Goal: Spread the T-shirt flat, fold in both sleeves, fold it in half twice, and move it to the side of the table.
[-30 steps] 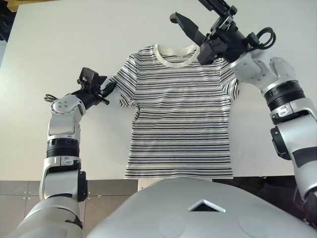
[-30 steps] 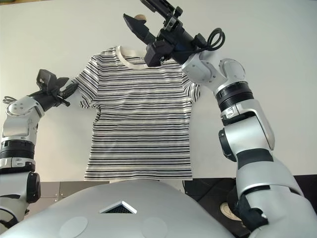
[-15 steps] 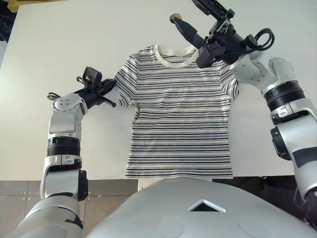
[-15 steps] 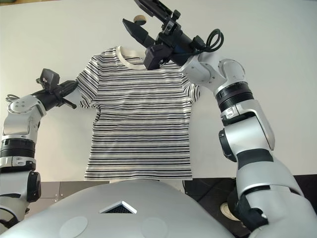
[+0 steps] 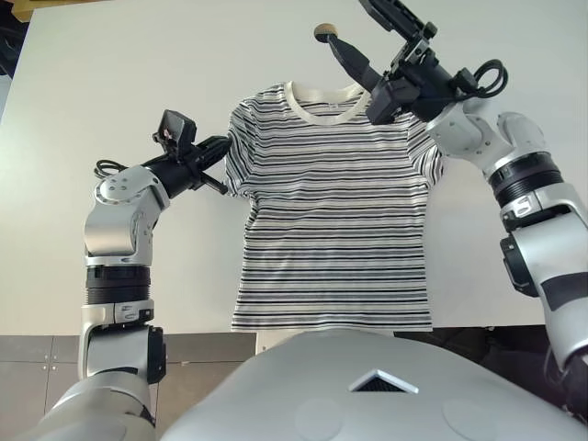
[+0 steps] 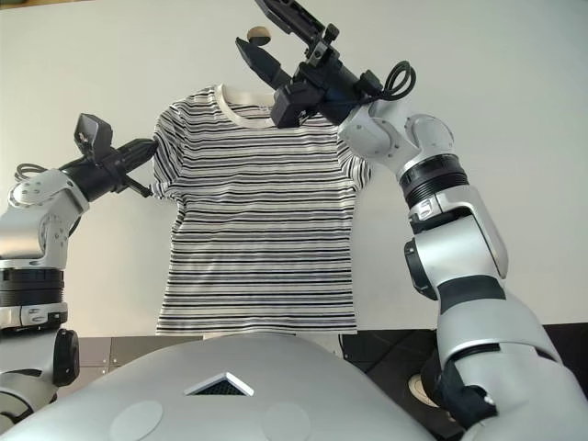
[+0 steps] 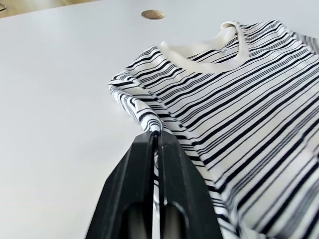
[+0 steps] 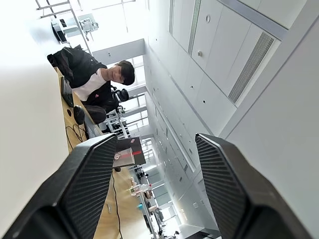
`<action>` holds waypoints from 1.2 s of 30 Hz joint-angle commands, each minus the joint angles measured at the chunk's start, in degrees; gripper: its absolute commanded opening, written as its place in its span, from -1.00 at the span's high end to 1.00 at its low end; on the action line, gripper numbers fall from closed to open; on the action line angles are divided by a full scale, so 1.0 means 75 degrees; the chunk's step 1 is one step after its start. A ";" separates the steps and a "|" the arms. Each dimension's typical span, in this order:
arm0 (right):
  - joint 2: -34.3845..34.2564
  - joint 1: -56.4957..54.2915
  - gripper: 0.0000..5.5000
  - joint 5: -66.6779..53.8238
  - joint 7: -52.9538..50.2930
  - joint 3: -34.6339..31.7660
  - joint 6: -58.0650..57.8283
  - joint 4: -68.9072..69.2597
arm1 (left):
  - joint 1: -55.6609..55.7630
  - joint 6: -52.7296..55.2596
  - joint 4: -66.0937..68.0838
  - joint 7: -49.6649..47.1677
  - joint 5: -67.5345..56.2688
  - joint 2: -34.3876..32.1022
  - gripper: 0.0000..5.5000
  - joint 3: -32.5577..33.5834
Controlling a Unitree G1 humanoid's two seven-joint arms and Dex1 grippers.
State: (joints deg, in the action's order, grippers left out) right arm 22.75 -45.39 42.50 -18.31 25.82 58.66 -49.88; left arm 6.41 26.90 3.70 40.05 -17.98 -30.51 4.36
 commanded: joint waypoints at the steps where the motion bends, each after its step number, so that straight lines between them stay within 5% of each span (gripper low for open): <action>1: -0.0073 -0.0109 -0.06 -0.0079 -0.0060 -0.0047 -0.0001 -0.0232 | -0.0129 0.0515 -0.0817 -0.0002 -0.0501 0.0155 0.96 0.0139; 29: 0.0628 0.0318 -0.06 -0.0742 -0.0031 -0.0596 0.0057 -0.1090 | 0.0439 0.1309 -0.0544 -0.1109 -0.0904 0.2124 0.96 -0.0634; 30: 0.0636 0.0366 -0.06 -0.1040 0.0211 -0.0713 0.0121 -0.1194 | 0.0469 0.1305 -0.0501 -0.1134 -0.0881 0.2168 0.96 -0.0658; 32: 0.0201 0.0818 -0.06 -0.3874 0.2898 -0.1365 -0.0218 -0.1016 | 0.0483 0.1261 -0.0497 -0.1084 -0.0880 0.2223 0.88 -0.0726; 34: -0.0151 0.1301 -0.06 -0.6720 0.5719 -0.2151 -0.1970 -0.0132 | 0.0480 0.1300 -0.0568 -0.1002 -0.1011 0.2296 0.77 -0.0703; 36: -0.0063 0.1343 -0.06 -0.7673 0.6835 -0.2734 -0.3795 0.0124 | 0.0499 0.1323 -0.0589 -0.1035 -0.1099 0.2391 0.67 -0.0623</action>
State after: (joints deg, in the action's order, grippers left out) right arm 23.46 -38.15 5.46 11.87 13.87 51.21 -54.97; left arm 8.93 35.93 -0.29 32.37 -25.12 -13.53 -0.34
